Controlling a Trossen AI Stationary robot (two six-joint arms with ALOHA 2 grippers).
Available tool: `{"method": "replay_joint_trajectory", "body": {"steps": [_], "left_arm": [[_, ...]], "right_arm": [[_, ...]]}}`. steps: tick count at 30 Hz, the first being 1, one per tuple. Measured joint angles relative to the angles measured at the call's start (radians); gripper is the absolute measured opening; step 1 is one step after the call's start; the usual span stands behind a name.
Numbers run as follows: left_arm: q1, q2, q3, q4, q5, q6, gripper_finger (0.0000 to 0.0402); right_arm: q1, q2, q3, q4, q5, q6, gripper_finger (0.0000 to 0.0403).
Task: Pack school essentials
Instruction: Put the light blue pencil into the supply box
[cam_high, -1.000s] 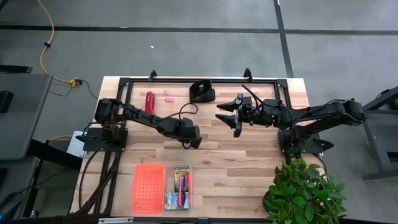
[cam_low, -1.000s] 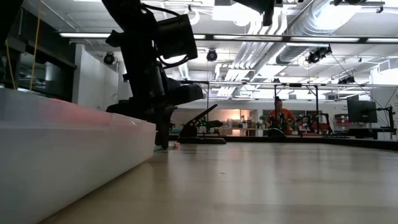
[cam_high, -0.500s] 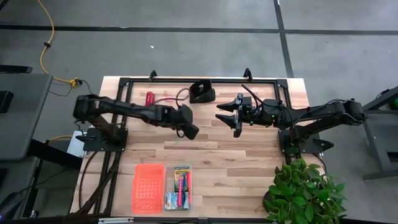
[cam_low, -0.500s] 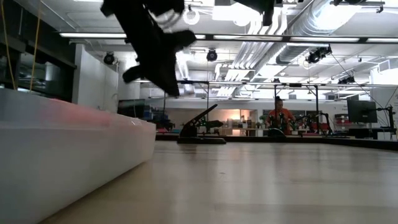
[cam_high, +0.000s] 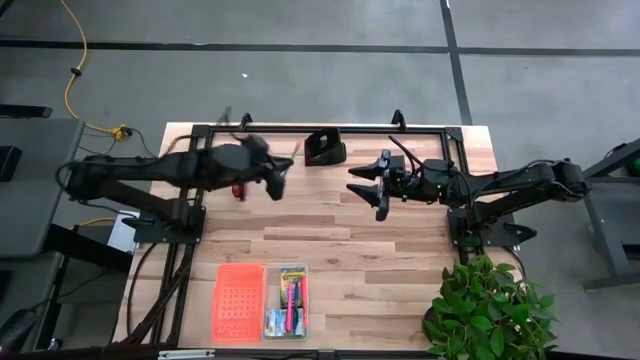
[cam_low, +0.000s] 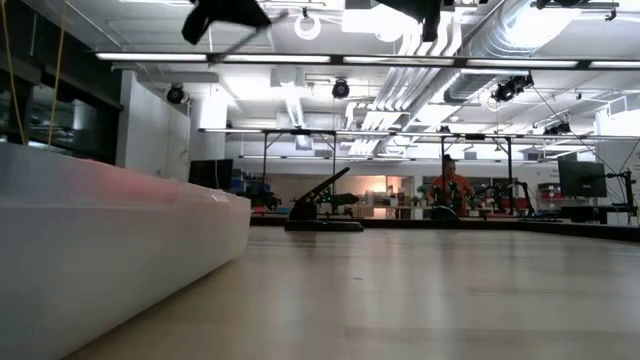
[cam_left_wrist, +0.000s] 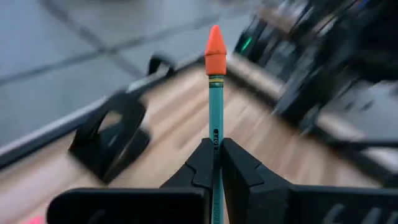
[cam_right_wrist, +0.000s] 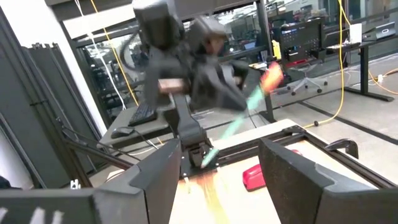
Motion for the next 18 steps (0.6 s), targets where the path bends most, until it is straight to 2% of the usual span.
{"method": "replay_joint_trajectory", "body": {"steps": [10, 18], "left_arm": [[-0.080, -0.285, -0.361, 0.572, 0.124, 0.085, 0.0000], [-0.170, -0.337, -0.586, 0.950, 0.141, 0.146, 0.0000]], "right_arm": [[0.000, 0.000, 0.000, 0.001, -0.074, 0.002, 0.0210], [0.000, 0.000, 0.000, 0.007, -0.104, 0.022, 0.0210]]}}
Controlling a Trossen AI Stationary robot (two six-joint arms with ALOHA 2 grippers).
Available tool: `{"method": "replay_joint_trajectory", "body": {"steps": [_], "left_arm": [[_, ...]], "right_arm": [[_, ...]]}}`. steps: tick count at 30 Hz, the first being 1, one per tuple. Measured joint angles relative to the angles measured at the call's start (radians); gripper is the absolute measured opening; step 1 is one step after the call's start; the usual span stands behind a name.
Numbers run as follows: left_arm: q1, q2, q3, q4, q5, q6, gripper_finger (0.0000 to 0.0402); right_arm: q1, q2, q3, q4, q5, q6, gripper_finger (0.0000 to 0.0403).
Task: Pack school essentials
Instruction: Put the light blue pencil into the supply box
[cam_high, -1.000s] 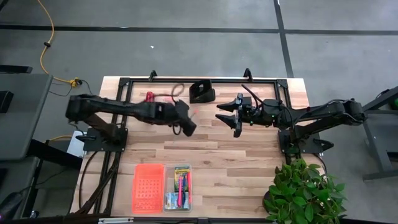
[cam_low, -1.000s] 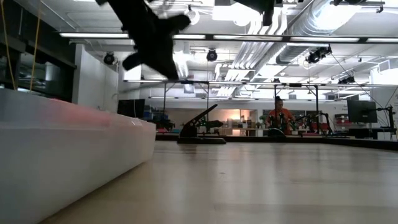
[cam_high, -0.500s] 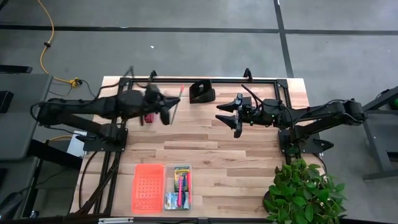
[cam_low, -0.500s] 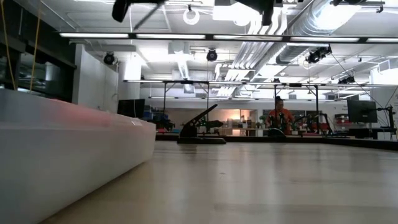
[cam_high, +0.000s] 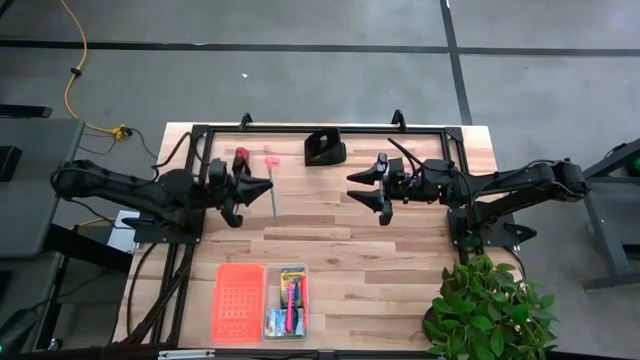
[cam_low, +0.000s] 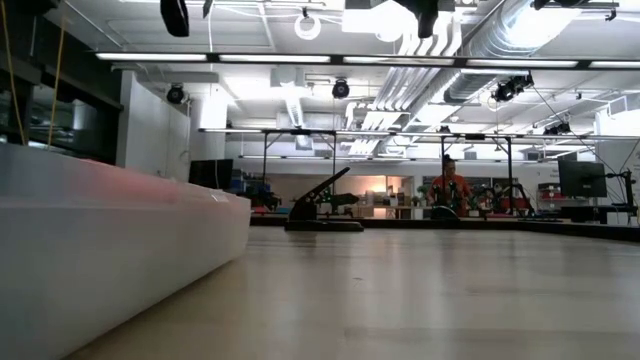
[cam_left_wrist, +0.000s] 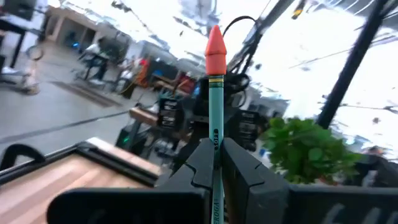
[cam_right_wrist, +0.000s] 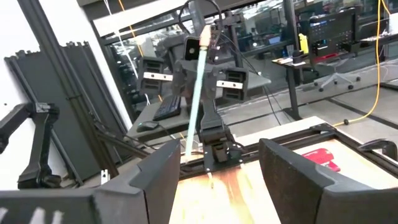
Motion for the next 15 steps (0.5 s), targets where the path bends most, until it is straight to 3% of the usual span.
{"method": "replay_joint_trajectory", "body": {"steps": [15], "left_arm": [[0.001, 0.000, -0.018, 0.020, 0.050, -0.009, 0.0000]], "right_arm": [[0.000, 0.000, 0.000, 0.000, 0.006, 0.008, 0.0210]]}}
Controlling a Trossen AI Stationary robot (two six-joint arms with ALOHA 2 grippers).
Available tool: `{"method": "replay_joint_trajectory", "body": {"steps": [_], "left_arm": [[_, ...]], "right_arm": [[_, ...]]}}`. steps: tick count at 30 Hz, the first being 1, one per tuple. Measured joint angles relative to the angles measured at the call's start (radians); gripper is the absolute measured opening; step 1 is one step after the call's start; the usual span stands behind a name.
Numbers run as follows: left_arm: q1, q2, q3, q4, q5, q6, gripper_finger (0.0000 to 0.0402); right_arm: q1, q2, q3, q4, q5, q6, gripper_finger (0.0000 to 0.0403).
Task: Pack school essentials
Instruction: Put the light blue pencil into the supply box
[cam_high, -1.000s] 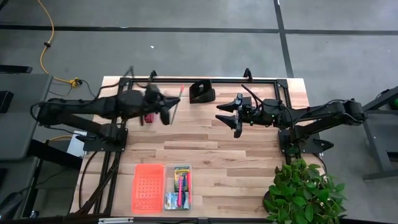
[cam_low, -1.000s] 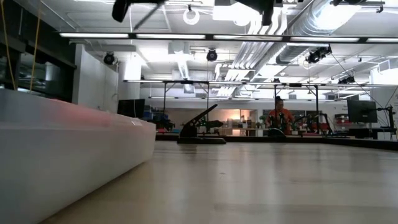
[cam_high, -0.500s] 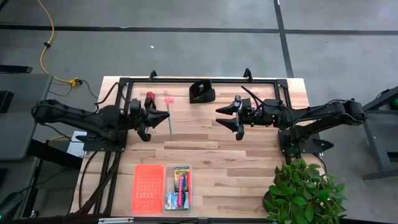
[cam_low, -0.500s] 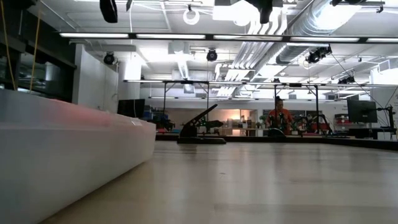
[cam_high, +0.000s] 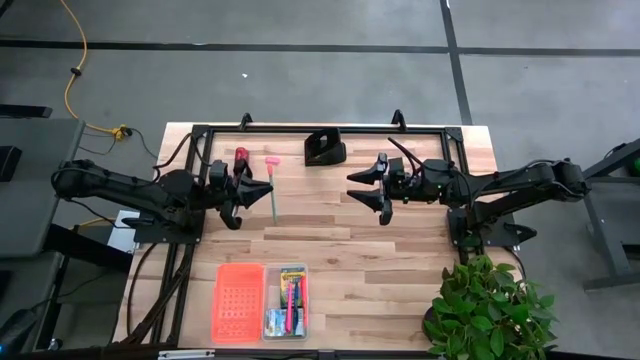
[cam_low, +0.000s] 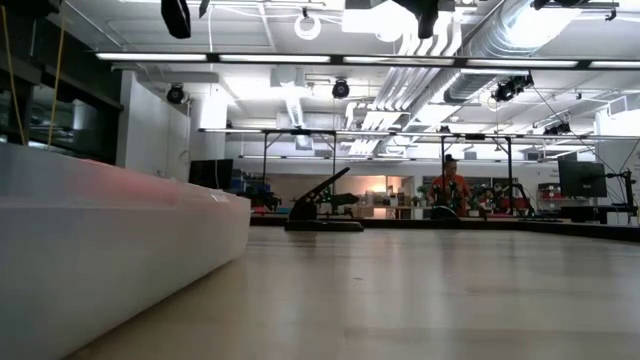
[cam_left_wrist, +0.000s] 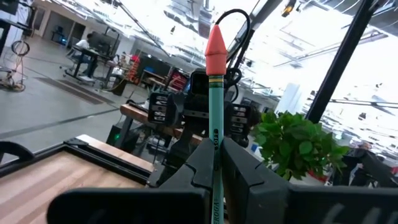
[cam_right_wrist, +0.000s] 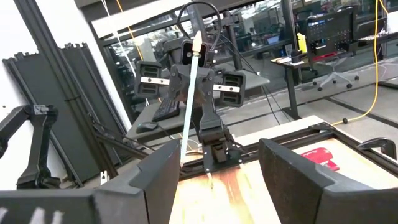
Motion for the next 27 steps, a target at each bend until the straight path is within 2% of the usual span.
{"method": "replay_joint_trajectory", "body": {"steps": [6, 12, 16, 18, 22, 27], "left_arm": [[0.000, 0.000, 0.000, 0.000, 0.000, -0.017, 0.0000], [-0.014, 0.008, 0.002, -0.074, -0.012, -0.268, 0.0000], [-0.109, 0.032, 0.003, -0.133, -0.032, -0.414, 0.0000], [-0.191, 0.056, 0.004, -0.163, -0.099, -0.470, 0.0000], [-0.392, 0.144, 0.045, -0.270, -0.338, -0.600, 0.0000], [-0.586, 0.327, 0.164, -0.362, -0.609, -0.815, 0.0000]], "right_arm": [[0.000, 0.000, 0.000, 0.000, 0.000, 0.000, 0.0210], [0.000, 0.000, 0.000, -0.034, 0.035, 0.048, 0.0210], [0.000, 0.000, 0.000, -0.086, 0.056, 0.102, 0.0210], [0.000, 0.000, 0.000, -0.102, 0.056, 0.115, 0.0210], [0.000, 0.000, 0.000, -0.107, 0.054, 0.120, 0.0210], [0.000, 0.000, 0.000, -0.114, 0.050, 0.074, 0.0210]]}}
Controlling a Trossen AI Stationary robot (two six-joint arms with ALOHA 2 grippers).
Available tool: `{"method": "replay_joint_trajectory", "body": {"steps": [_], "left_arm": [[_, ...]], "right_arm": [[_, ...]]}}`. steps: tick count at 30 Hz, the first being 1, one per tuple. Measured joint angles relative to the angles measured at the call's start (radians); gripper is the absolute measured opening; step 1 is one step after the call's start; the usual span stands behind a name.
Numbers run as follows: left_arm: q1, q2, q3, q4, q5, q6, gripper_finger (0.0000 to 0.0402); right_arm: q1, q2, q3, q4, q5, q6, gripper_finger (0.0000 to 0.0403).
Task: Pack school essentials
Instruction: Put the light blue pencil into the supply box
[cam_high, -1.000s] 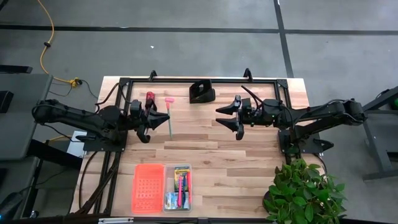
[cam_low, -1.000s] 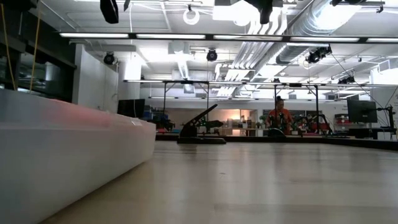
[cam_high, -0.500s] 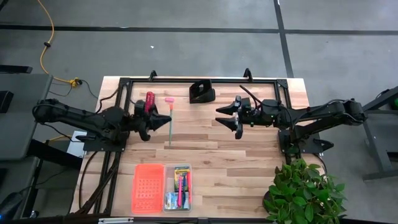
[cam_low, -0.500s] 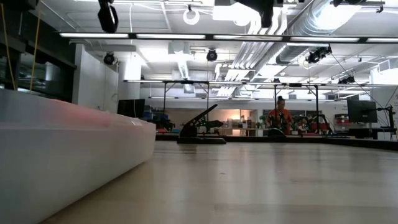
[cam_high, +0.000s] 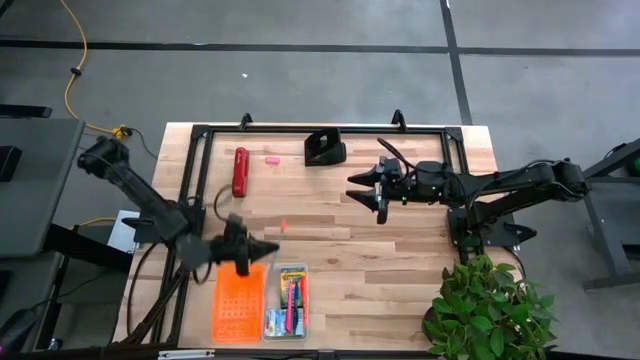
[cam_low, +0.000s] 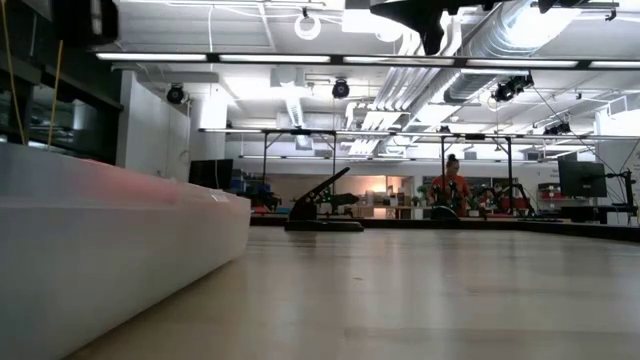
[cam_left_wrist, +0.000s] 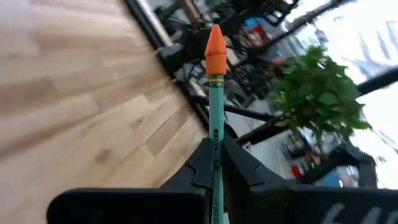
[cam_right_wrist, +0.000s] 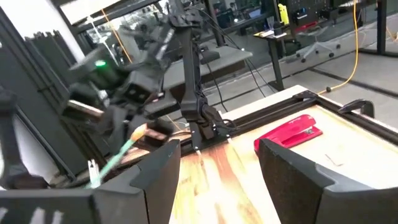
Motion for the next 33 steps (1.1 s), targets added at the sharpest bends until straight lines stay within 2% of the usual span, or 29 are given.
{"method": "replay_joint_trajectory", "body": {"steps": [3, 7, 12, 16, 20, 24, 33], "left_arm": [[-0.066, 0.136, 0.092, -0.057, -0.102, -0.155, 0.0000], [-0.102, 0.322, 0.232, -0.201, -0.103, -0.345, 0.0000], [-0.120, 0.502, 0.378, -0.502, -0.003, -0.688, 0.0000], [-0.127, 0.595, 0.459, -0.640, 0.108, -0.897, 0.0000], [-0.130, 0.650, 0.508, -0.693, 0.183, -0.980, 0.0000], [-0.128, 0.673, 0.513, -0.739, 0.185, -1.065, 0.0000], [-0.058, 0.675, 0.515, -0.802, 0.204, -1.055, 0.0000]], "right_arm": [[0.000, 0.000, 0.000, -0.007, -0.002, -0.023, 0.0210], [0.000, 0.000, 0.000, -0.010, -0.037, -0.032, 0.0210], [0.000, 0.000, 0.000, -0.015, -0.061, -0.031, 0.0210], [0.000, 0.000, 0.000, -0.015, -0.081, -0.029, 0.0210], [0.000, 0.000, 0.000, -0.021, -0.081, -0.030, 0.0210], [0.000, 0.000, 0.000, -0.027, -0.081, -0.029, 0.0210], [0.000, 0.000, 0.000, -0.029, -0.081, -0.025, 0.0210]]}}
